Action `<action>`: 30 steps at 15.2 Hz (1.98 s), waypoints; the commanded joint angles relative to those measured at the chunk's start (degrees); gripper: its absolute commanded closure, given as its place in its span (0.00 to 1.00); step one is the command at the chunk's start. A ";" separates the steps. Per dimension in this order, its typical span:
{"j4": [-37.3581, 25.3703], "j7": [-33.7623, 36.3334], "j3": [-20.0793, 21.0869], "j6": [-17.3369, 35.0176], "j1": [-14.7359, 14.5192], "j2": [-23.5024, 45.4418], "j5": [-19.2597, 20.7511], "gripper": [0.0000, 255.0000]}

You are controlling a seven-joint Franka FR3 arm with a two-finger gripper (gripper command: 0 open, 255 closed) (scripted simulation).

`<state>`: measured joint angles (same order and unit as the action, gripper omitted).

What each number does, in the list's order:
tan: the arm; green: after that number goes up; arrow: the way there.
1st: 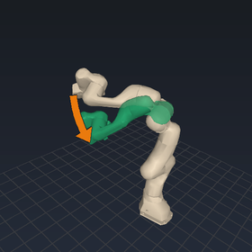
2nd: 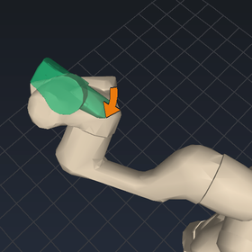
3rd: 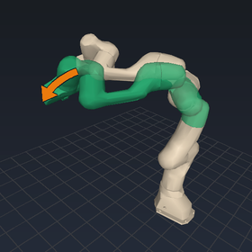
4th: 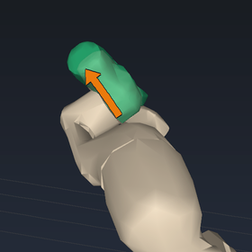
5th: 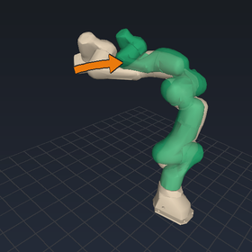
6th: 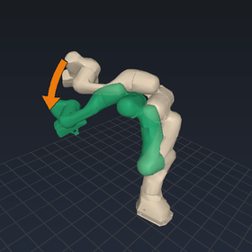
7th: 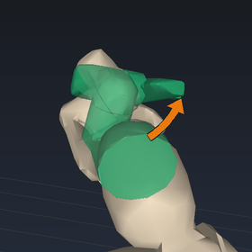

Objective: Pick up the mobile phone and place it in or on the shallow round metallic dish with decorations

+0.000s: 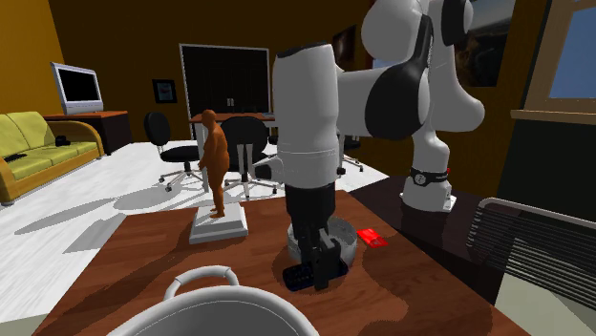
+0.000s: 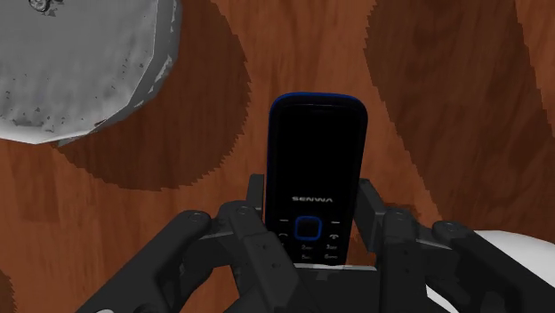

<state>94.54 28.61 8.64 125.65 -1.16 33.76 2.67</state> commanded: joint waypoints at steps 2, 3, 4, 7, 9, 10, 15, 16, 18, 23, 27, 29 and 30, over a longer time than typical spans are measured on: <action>-0.02 -0.17 0.11 -1.50 0.20 -1.47 -0.20 1.00; -0.19 -0.18 0.15 -2.08 0.23 -1.88 -0.26 1.00; -0.36 -0.20 0.19 -2.65 0.25 -2.28 -0.31 1.00; -0.80 -0.22 0.26 -3.88 0.30 -3.08 -0.43 1.00; 5.20 -1.77 0.18 -1.73 1.81 -6.92 -0.98 1.00; 8.02 -2.59 0.12 -0.76 2.55 -8.75 -1.27 1.00; 20.60 -7.24 -0.54 3.24 6.09 -17.28 -2.78 1.00; 22.87 -8.26 -0.75 3.88 6.76 -18.89 -3.09 1.00; 27.18 -10.40 -1.26 5.04 8.08 -22.02 -3.68 1.00; 35.92 -15.37 -2.88 7.71 10.78 -27.98 -4.70 1.00; 36.66 -15.30 -2.92 10.67 10.73 -25.75 -4.50 1.00; 36.95 -15.25 -2.95 12.14 10.70 -24.57 -4.38 1.00; 37.08 -15.23 -2.96 12.86 10.68 -23.97 -4.32 1.00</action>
<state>131.63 13.32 5.67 137.79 9.56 9.08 -1.72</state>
